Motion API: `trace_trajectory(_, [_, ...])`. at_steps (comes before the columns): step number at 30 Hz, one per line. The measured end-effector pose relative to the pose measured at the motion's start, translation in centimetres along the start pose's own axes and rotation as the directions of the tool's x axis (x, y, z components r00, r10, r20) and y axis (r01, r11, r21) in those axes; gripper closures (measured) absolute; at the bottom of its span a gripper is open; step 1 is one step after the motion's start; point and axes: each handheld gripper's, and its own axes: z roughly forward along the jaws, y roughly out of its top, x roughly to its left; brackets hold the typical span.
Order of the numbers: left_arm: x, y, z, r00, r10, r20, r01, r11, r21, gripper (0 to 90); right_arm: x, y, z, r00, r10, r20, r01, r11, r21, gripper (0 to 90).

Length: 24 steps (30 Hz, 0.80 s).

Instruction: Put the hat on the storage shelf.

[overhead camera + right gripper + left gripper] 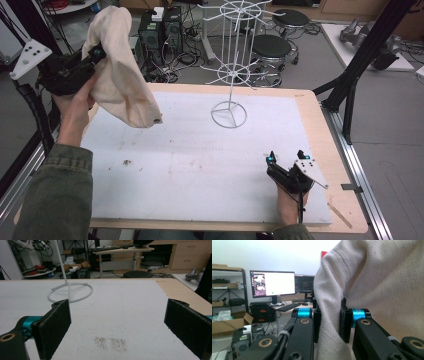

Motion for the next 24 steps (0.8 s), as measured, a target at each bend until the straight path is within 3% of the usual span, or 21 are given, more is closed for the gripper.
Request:
trace_trajectory(12, [-2.5, 2.3, 4.6, 0.9981, 0.034, 0.051, -0.034, 0.9994, -0.002, 79.0, 0.1, 0.0, 0.1, 0.9999, -0.001, -0.011, 0.001, 1.0, 0.003, 6.1])
trace_trajectory(19, [-4.8, 3.9, 7.4, 0.993, 0.07, 0.095, -0.069, 0.9975, -0.016, 79.0, 0.1, -0.1, 0.1, 0.9998, 0.002, -0.018, -0.002, 1.0, 0.009, 6.1])
trace_trajectory(24, [-6.6, 5.1, 10.0, 0.9861, 0.088, 0.14, -0.085, 0.9959, -0.03, 79.4, 0.2, -0.1, 0.1, 0.9997, 0.01, -0.02, -0.01, 1.0, 0.013, 6.1])
